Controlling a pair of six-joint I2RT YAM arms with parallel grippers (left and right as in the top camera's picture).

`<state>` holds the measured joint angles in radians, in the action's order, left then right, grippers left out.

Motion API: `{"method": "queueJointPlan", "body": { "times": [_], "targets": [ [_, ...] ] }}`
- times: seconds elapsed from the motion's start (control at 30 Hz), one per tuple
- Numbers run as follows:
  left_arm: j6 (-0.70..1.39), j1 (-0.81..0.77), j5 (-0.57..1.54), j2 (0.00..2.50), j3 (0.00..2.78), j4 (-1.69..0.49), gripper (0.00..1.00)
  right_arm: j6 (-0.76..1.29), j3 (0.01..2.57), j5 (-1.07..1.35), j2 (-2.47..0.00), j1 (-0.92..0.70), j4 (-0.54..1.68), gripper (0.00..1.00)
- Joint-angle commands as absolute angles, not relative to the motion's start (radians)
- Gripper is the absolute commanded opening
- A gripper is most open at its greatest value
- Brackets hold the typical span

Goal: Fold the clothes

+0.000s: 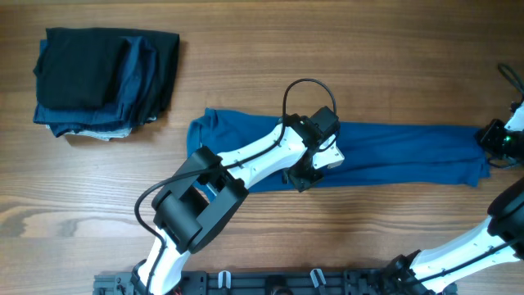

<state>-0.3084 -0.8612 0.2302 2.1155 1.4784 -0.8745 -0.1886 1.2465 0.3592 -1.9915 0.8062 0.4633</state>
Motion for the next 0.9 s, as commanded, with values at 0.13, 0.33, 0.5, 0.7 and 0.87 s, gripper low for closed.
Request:
{"method": "queueJointPlan", "body": {
  "times": [0.13,0.33,0.5,0.7,0.87],
  "targets": [
    [-0.302,-0.852,0.209,2.126,1.451,-0.887,0.18,-0.210,1.294,0.436,-1.991,0.812,0.482,0.04],
    [-0.303,-0.852,0.209,2.126,1.451,-0.887,0.19,-0.214,1.345,0.467,-1.984,0.812,0.472,0.04],
    [-0.302,-0.852,0.209,2.126,1.451,-0.887,0.19,-0.211,1.345,0.525,-1.984,0.799,0.395,0.04],
    [-0.303,-0.852,0.209,2.126,1.451,-0.887,0.19,-0.265,1.332,0.524,-2.009,0.762,0.319,0.04],
    [-0.302,-0.852,0.209,2.126,1.451,-0.887,0.20,-0.289,1.332,0.508,-2.072,0.714,0.268,0.08]
  ]
}}
